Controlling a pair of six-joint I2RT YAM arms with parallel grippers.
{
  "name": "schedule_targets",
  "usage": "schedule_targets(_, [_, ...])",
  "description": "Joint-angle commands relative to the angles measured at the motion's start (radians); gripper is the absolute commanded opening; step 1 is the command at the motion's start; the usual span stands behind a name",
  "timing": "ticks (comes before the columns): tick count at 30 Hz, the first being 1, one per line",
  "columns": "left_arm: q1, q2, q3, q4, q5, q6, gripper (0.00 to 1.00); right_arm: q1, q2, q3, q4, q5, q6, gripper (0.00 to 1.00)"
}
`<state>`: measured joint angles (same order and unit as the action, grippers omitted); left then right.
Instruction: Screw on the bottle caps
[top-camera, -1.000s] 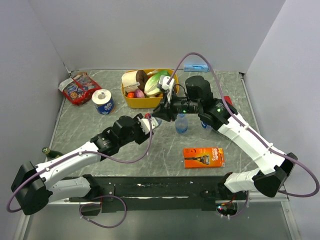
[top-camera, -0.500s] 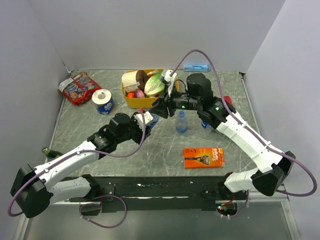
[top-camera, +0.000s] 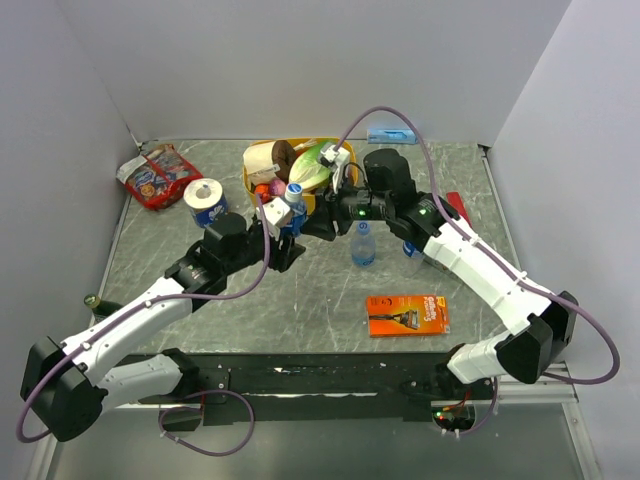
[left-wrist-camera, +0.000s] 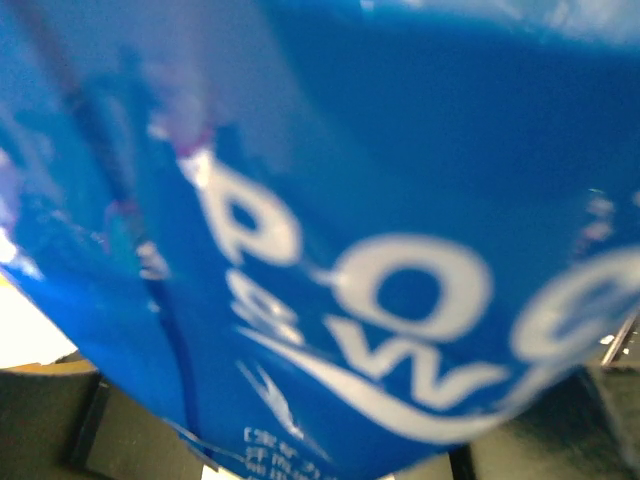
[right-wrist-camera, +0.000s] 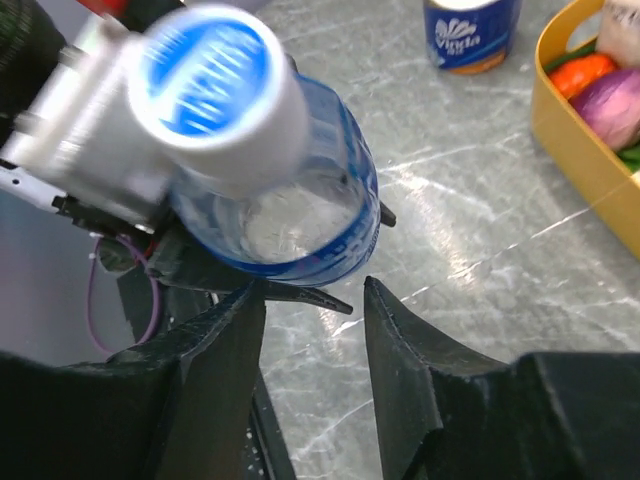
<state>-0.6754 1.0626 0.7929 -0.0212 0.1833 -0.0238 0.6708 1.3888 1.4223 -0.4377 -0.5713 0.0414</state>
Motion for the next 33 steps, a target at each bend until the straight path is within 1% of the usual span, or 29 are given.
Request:
schedule_targets(1, [0.000,-0.013,0.034,0.043,0.068,-0.033,0.01,-0.004,-0.013,-0.006,0.073,-0.048,0.041,0.57])
schedule_targets(4, [0.002,-0.016,0.031,0.035,0.068,-0.041,0.01,-0.016,-0.025,0.016,0.090,-0.079,0.023,0.60])
schedule_targets(5, [0.002,-0.016,0.032,0.029,0.065,-0.044,0.01,-0.026,-0.027,0.041,0.090,-0.120,0.017,0.62])
schedule_targets(8, [0.013,-0.018,0.026,0.024,0.094,-0.048,0.01,-0.085,-0.057,0.035,0.178,-0.185,0.070,0.65])
schedule_targets(10, [0.020,-0.018,0.023,0.024,0.119,-0.054,0.01,-0.093,-0.077,0.029,0.230,-0.164,0.075,0.68])
schedule_targets(12, [0.019,-0.018,0.022,0.024,0.134,-0.054,0.01,-0.091,-0.047,0.053,0.218,-0.198,0.064,0.70])
schedule_targets(13, [0.020,-0.015,0.022,0.033,0.143,-0.053,0.01,-0.092,-0.037,0.067,0.217,-0.200,0.078,0.75])
schedule_targets(17, [0.020,-0.001,0.032,0.037,0.183,-0.045,0.01,-0.089,-0.024,0.050,0.299,-0.232,0.132,0.75])
schedule_targets(24, [0.020,0.000,0.046,0.027,0.231,-0.024,0.01,-0.053,0.027,0.086,0.321,-0.225,0.135,0.73])
schedule_targets(27, [0.020,0.002,0.043,0.027,0.249,-0.016,0.01,-0.048,0.039,0.084,0.346,-0.219,0.144,0.69])
schedule_targets(28, [0.019,0.002,0.045,0.026,0.251,-0.015,0.01,-0.047,0.045,0.087,0.350,-0.223,0.147,0.62])
schedule_targets(30, [0.020,0.004,0.045,0.024,0.257,-0.013,0.01,-0.045,0.055,0.089,0.364,-0.239,0.149,0.51])
schedule_targets(31, [0.019,0.004,0.045,0.024,0.260,-0.011,0.01,-0.045,0.058,0.090,0.366,-0.245,0.141,0.40])
schedule_targets(32, [0.020,0.004,0.045,0.024,0.262,-0.005,0.01,-0.045,0.062,0.092,0.364,-0.257,0.134,0.35])
schedule_targets(33, [0.019,0.004,0.043,0.024,0.260,-0.001,0.07,-0.046,0.062,0.099,0.352,-0.259,0.108,0.30])
